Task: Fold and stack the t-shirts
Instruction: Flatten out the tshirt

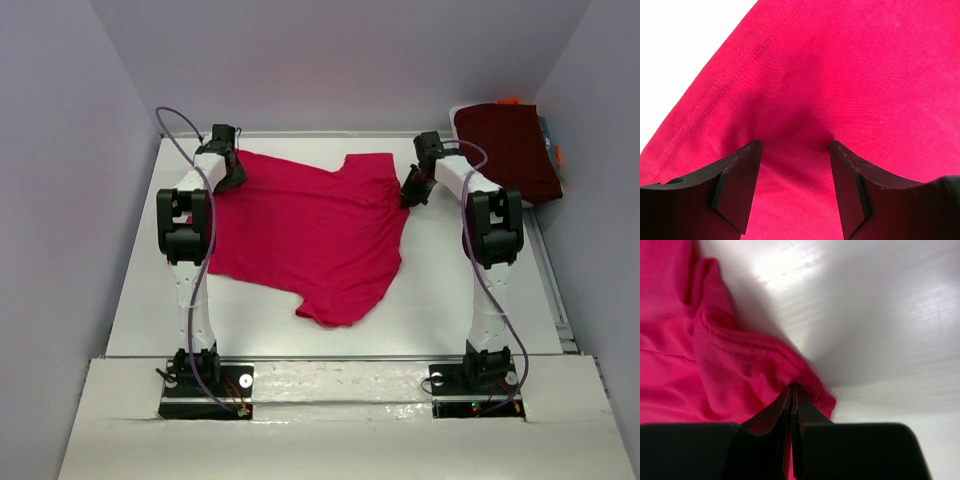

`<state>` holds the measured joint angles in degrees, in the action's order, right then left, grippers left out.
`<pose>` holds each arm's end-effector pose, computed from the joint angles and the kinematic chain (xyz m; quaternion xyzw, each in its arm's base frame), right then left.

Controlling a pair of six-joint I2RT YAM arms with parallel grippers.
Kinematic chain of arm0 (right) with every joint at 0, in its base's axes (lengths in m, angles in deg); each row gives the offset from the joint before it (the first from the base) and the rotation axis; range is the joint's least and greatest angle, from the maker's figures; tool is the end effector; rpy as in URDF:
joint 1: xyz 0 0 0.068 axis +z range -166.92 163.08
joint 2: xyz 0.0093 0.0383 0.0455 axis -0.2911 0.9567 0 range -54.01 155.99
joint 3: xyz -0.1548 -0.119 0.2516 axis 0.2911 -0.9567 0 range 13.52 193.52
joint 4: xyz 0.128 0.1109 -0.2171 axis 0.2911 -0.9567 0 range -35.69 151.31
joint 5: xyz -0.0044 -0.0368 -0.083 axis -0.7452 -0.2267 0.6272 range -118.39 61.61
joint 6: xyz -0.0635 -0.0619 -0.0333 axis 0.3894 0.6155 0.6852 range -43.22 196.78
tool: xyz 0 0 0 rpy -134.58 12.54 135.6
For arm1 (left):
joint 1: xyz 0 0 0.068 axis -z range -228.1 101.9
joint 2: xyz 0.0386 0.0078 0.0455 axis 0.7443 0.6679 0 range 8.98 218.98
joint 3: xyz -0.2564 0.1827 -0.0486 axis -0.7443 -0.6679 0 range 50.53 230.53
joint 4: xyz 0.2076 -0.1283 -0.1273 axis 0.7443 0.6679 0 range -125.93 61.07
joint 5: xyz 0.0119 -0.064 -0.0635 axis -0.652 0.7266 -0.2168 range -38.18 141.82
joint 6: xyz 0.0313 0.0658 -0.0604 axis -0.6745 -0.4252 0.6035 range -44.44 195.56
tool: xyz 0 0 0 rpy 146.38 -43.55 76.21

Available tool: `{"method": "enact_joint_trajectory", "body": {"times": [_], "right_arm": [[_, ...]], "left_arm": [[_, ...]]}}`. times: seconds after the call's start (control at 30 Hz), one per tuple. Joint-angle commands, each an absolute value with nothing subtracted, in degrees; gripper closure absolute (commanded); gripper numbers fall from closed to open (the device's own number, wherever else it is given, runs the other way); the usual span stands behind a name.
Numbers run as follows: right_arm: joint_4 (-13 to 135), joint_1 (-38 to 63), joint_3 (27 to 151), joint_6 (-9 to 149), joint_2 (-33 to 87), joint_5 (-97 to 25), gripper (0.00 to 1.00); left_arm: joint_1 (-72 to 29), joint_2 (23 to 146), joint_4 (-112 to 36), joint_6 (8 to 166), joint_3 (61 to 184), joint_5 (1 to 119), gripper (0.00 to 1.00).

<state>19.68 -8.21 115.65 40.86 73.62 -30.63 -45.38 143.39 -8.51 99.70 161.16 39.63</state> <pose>0.5255 0.0840 0.1551 0.2267 0.9534 0.0929 0.1761 0.5984 -0.0102 0.1631 -0.2090 0.9150 0.0206 0.3445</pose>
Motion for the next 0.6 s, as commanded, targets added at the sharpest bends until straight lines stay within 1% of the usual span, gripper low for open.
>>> {"method": "enact_joint_trajectory", "body": {"times": [0.0,0.13,0.37,0.57], "right_arm": [[12.98,-7.87,125.74,44.43,78.87,-30.94,0.93],[7.71,-7.87,137.67,45.23,85.45,-29.53,0.93],[3.48,-10.67,149.91,45.05,91.97,-31.02,0.93],[3.74,-13.58,152.56,44.53,93.12,-32.87,0.92]], "left_arm": [[-43.80,142.84,-3.32,101.13,156.71,42.23,0.31],[-42.65,141.17,-3.06,101.05,155.39,42.76,0.31],[-42.12,138.98,-3.58,102.19,152.85,45.22,0.31],[-40.98,136.16,-6.22,104.73,147.22,48.82,0.31]]}}
